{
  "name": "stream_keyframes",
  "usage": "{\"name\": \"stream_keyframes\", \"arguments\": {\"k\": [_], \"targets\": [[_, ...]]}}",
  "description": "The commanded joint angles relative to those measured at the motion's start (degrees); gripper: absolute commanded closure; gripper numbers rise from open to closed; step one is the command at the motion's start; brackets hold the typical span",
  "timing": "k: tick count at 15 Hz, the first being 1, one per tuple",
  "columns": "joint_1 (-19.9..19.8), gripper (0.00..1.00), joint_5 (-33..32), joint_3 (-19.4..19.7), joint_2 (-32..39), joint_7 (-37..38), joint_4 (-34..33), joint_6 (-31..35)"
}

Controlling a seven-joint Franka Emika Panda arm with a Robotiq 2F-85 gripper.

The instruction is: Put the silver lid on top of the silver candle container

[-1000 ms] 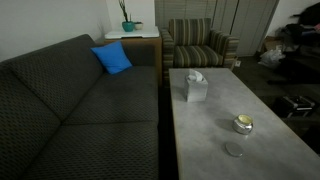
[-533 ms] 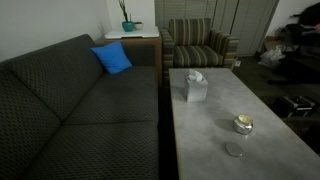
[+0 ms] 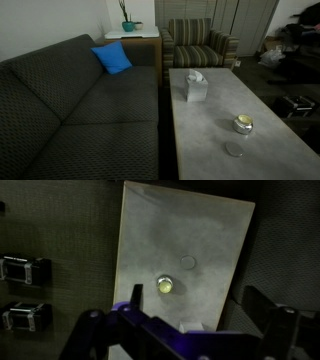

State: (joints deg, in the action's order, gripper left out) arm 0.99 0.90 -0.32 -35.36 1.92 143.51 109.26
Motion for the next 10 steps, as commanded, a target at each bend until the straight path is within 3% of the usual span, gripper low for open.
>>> {"name": "stream_keyframes", "arguments": {"k": [1, 6, 10], "targets": [[-0.25, 0.0, 0.11, -0.19, 0.02, -0.13, -0.12, -0.15], [0.13, 0.0, -0.48, -0.81, 3.97, -0.42, -2.15, -1.22], [0.73, 0.0, -0.32, -1.15, 11.52, -1.45, -5.46, -1.07]]}}
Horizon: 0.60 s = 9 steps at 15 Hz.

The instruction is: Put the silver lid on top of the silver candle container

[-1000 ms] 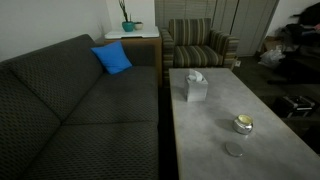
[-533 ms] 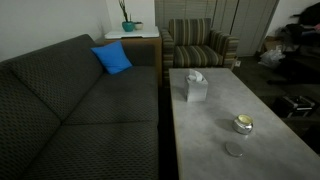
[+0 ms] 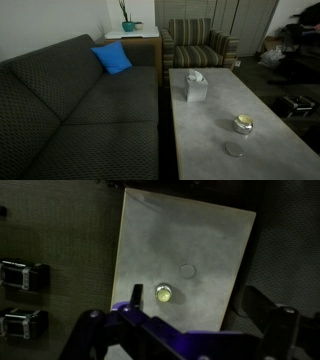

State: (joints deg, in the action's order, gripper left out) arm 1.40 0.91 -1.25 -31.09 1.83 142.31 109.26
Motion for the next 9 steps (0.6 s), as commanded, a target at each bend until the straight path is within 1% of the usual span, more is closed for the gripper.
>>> {"name": "stream_keyframes", "arguments": {"k": [1, 3, 5, 6, 7, 9], "targets": [[0.26, 0.0, -0.5, -0.25, 10.01, -1.27, -5.5, -0.59], [0.19, 0.0, -0.65, 0.28, 15.97, -2.55, -8.66, -0.37], [-0.12, 0.0, -0.91, 0.69, 21.45, -3.76, -12.14, -1.59], [-0.4, 0.0, -1.05, 1.08, 23.21, -4.52, -13.68, -3.24], [0.1, 0.0, 0.0, 0.29, 17.82, -2.27, -8.92, -0.25], [-0.09, 0.0, 0.01, 0.81, 22.07, -3.18, -11.53, -0.67]]}}
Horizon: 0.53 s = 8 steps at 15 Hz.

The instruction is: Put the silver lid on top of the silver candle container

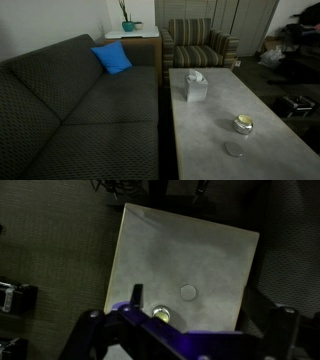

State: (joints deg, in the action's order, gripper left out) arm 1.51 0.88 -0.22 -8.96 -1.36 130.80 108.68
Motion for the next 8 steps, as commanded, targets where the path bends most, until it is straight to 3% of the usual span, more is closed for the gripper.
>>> {"name": "stream_keyframes", "arguments": {"k": [1, 4, 8], "targets": [[-0.25, 0.0, 0.03, -0.08, 0.94, -0.15, -0.75, -0.31], [0.08, 0.0, 0.01, -0.35, 2.13, -0.56, -2.02, 0.0], [1.52, 0.0, 4.23, -1.28, 10.17, -3.83, -5.64, 9.46]]}}
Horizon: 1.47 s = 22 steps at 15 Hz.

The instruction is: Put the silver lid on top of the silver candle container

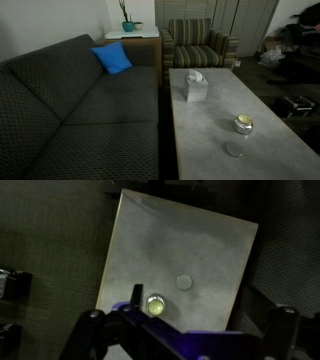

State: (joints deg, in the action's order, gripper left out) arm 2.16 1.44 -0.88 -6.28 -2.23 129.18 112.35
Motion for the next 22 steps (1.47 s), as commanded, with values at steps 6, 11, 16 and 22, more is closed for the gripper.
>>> {"name": "stream_keyframes", "arguments": {"k": [6, 11, 16, 22], "targets": [[0.75, 0.0, 12.24, -2.18, 16.73, -9.97, -8.18, 7.34], [0.6, 0.0, 12.45, -2.41, 18.74, -10.22, -9.83, 7.51], [3.96, 0.0, 5.87, -2.73, 23.42, 2.21, -9.89, 16.48], [2.34, 0.0, 9.07, -4.08, 38.65, 1.68, -14.5, 20.52]]}}
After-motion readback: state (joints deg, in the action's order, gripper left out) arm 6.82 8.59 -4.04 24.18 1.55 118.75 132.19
